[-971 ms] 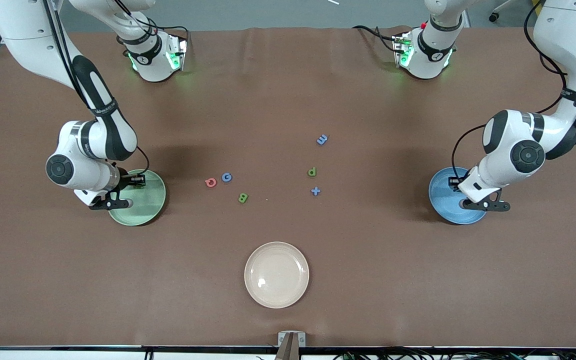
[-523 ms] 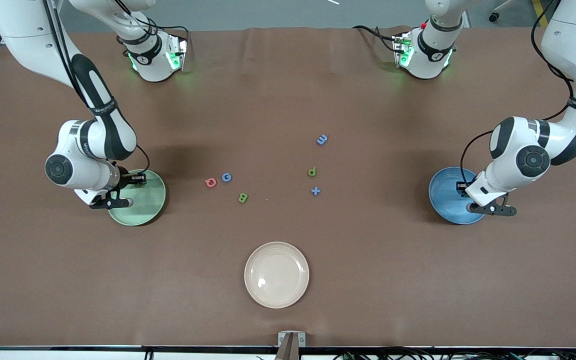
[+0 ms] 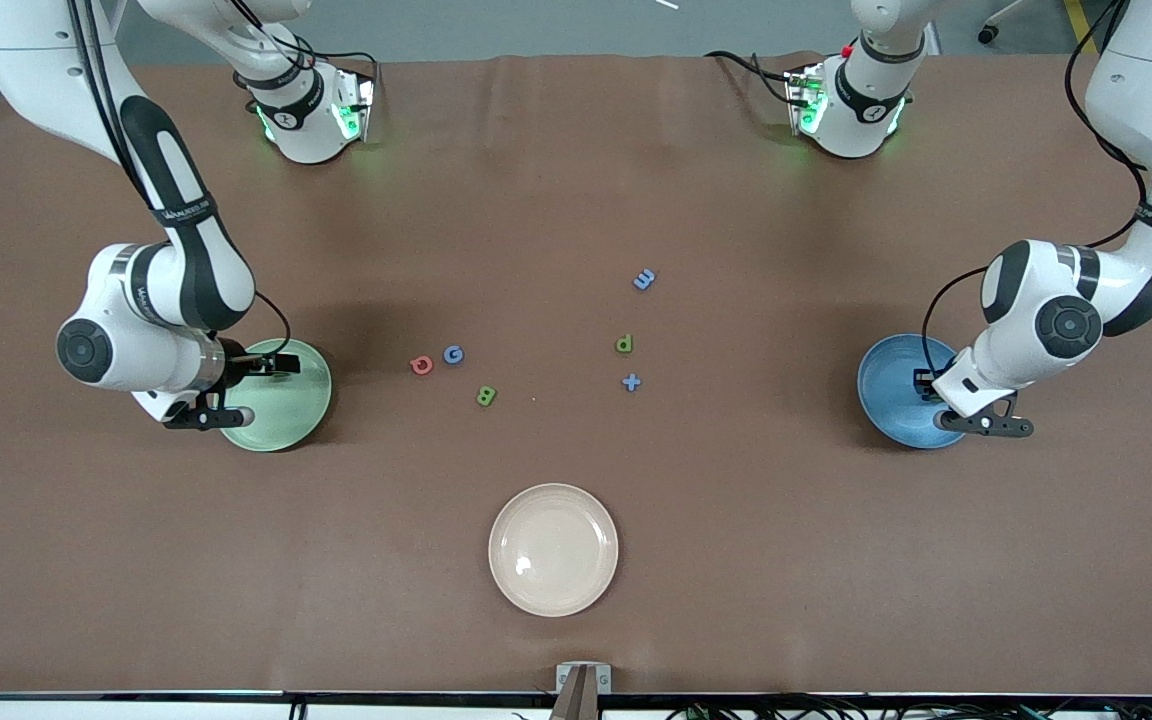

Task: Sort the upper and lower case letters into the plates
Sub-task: 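Reach the left gripper to the blue x while the right gripper reaches the pink q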

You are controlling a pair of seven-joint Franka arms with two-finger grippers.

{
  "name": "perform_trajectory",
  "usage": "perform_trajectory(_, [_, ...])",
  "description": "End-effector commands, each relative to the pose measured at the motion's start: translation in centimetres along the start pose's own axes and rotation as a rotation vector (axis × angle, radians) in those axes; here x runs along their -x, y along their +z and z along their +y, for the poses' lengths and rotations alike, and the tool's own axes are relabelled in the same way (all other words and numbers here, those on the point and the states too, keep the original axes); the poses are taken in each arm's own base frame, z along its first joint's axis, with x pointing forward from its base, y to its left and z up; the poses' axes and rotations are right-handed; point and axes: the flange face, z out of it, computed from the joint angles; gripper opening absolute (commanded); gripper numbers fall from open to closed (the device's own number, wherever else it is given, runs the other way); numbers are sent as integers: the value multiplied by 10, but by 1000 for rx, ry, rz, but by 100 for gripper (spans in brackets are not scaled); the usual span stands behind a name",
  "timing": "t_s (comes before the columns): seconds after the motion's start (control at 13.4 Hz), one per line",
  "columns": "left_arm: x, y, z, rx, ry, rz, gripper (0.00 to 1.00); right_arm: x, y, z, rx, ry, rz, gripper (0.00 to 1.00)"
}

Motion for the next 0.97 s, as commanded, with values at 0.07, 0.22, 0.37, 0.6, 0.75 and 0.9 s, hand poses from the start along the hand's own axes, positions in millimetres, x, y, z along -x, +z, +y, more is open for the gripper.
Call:
perform_trajectory(0.07, [-8,-26,8,-28,50,39,97,-5,-22,-76,3,106,33,100])
perform_trajectory(0.22, [-13,-50,44,-25,58,24,99,-8,-27,-129,5,168,64,100])
perform_trajectory(0.37, [-25,-80,92,-8,-18,13,99,-13,-19,-174,-7,201,81,100])
perform_trajectory(0.6, [-43,-118,179,64,-224,23,99,-14,-3,-223,-16,251,148,100])
perform_trajectory(0.75, [-47,-121,245,89,-326,14,99,-14,1,-227,-18,259,164,100])
perform_trajectory(0.9, [-46,-109,298,115,-419,-20,99,-14,2,-222,-24,351,158,100])
